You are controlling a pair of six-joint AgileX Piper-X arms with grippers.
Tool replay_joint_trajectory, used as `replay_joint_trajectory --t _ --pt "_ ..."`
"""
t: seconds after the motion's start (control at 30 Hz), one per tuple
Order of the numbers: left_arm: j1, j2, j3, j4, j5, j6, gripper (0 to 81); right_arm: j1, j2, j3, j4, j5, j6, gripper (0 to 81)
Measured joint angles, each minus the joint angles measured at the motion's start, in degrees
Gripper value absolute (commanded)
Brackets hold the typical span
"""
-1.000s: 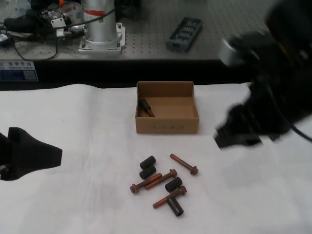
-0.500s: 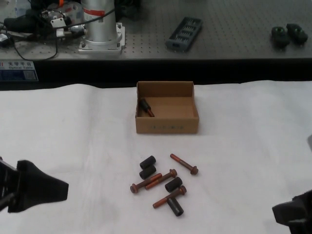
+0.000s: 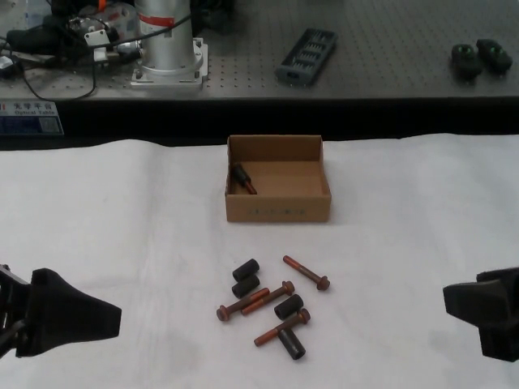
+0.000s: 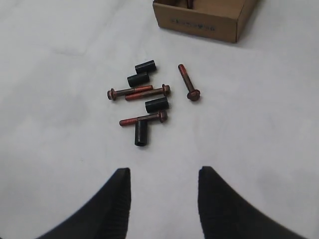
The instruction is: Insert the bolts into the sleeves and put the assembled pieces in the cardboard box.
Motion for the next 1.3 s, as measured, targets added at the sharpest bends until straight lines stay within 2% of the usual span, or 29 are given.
replay_joint_trajectory --t 0.17,0.43,0.5,0.57,0.8,0.93,0.97,1.0,1.1,1.13,1.23,1.3 --pt "0.0 0.0 0.0 0.0 0.8 0.0 42.2 0.0 3.5 0.0 -0.7 0.0 6.1 32.8" --pt "0.0 0.0 0.0 0.0 1.8 0.0 42.2 0.0 22.5 -0.6 -12.7 -5.1 26.0 32.8" --pt "0.0 0.0 0.0 -0.1 1.8 -0.2 42.2 0.0 25.3 -2.4 -15.8 -6.0 29.9 32.8" --pt "0.0 0.0 0.0 -0.1 1.8 -0.5 42.2 0.0 33.6 -6.3 -19.1 -6.5 33.7 32.8" --pt "0.0 0.0 0.0 -0.1 1.8 -2.7 42.2 0.0 49.0 -16.5 -21.5 -6.7 48.1 32.8" --pt "0.0 0.0 0.0 -0.1 2.4 -4.2 42.2 0.0 56.6 -22.8 -23.3 -7.3 59.9 32.8" --pt "0.0 0.0 0.0 -0.1 2.7 -4.4 42.2 -0.1 58.2 -23.8 -23.9 -7.4 63.9 32.8" --pt "0.0 0.0 0.0 -0.1 3.2 -4.6 42.2 -0.3 60.5 -25.1 -24.9 -7.4 71.7 32.8" --pt "0.0 0.0 0.0 -0.1 4.2 -5.0 42.2 -0.5 62.0 -25.7 -25.9 -5.7 83.7 32.8" --pt "0.0 0.0 0.0 -0.1 4.6 -5.4 42.2 -0.5 62.0 -25.6 -25.9 -5.7 84.5 32.8" --pt "0.0 -0.4 0.0 -0.1 4.7 -6.1 42.2 -0.5 62.0 -25.6 -25.9 -3.1 93.7 32.4" --pt "0.0 -0.6 0.0 -0.1 4.9 -6.5 42.2 -0.7 62.0 -25.6 -25.5 -1.0 96.9 28.4"
